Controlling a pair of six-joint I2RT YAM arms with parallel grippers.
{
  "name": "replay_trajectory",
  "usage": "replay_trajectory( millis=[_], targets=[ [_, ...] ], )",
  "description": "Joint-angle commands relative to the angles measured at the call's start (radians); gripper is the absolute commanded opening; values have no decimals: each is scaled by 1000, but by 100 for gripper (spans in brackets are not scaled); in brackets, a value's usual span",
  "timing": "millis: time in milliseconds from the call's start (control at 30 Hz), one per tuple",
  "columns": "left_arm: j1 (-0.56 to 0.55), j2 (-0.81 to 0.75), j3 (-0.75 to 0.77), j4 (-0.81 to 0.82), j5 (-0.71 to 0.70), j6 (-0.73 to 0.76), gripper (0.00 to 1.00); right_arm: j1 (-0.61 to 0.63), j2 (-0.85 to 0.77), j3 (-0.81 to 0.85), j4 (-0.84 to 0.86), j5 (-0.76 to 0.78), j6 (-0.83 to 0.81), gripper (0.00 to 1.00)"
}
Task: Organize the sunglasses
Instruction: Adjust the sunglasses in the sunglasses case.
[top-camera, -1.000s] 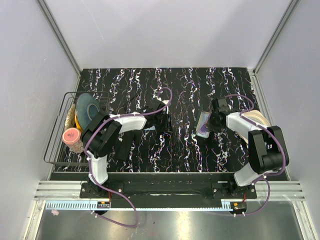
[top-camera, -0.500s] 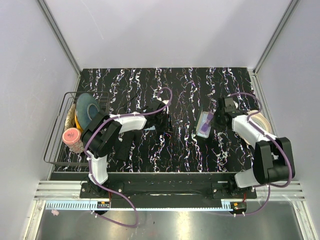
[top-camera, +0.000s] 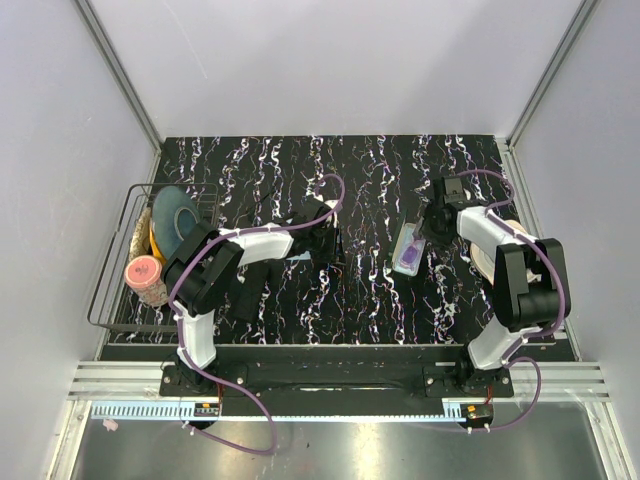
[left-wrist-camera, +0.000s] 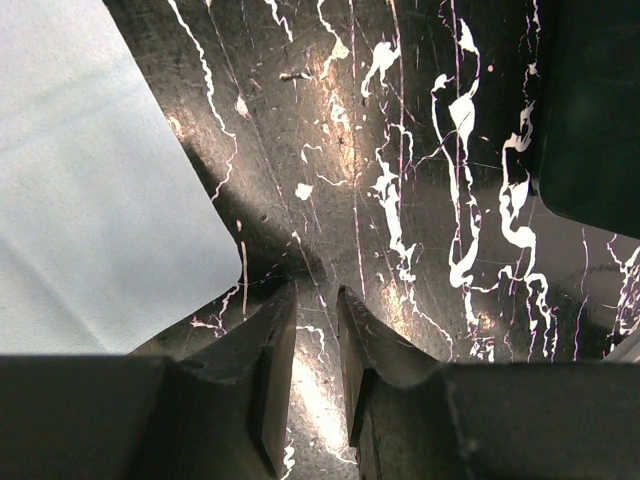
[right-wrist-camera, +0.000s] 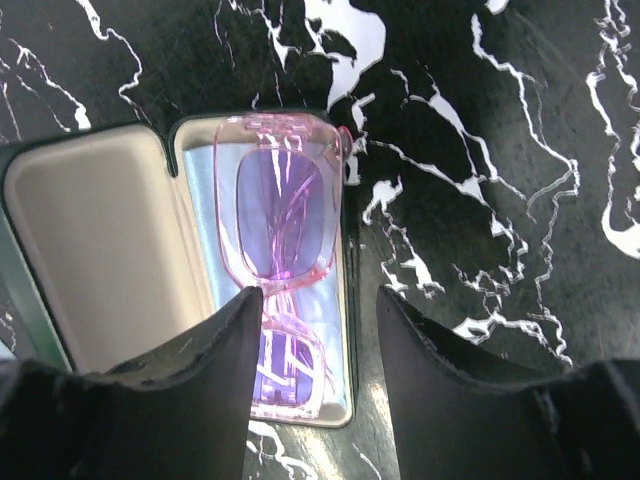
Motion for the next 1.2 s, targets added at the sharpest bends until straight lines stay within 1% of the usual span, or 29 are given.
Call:
replay_trajectory(
  millis=[0,400,667,867,1000,1067,1133,1167],
  targets=[
    [-4,12,38,13,-3,16,28,-1,33,64,16,-61,-42,55],
    [-4,21,44,10,-3,18,28,1,47,64,37,-75,-40,59],
    [-4,23,47,5,-6,23,28,1,101,84,39,-151,-43,50],
    [-2,26,48,2,-8,24,28,1,81,66,36,-147,-38,44],
    [-4,29,50,2,-5,23,28,1,67,41,42,-147,-38,38],
    [-2,29,50,2,-5,23,28,1,58,12,71,-154,-40,34],
    [-4,29,48,2,-5,23,28,1,50,-17,92,-170,-38,35],
    [-4,29,47,2,-6,23,28,1,44,-23,96,-173,-38,37]
  ],
)
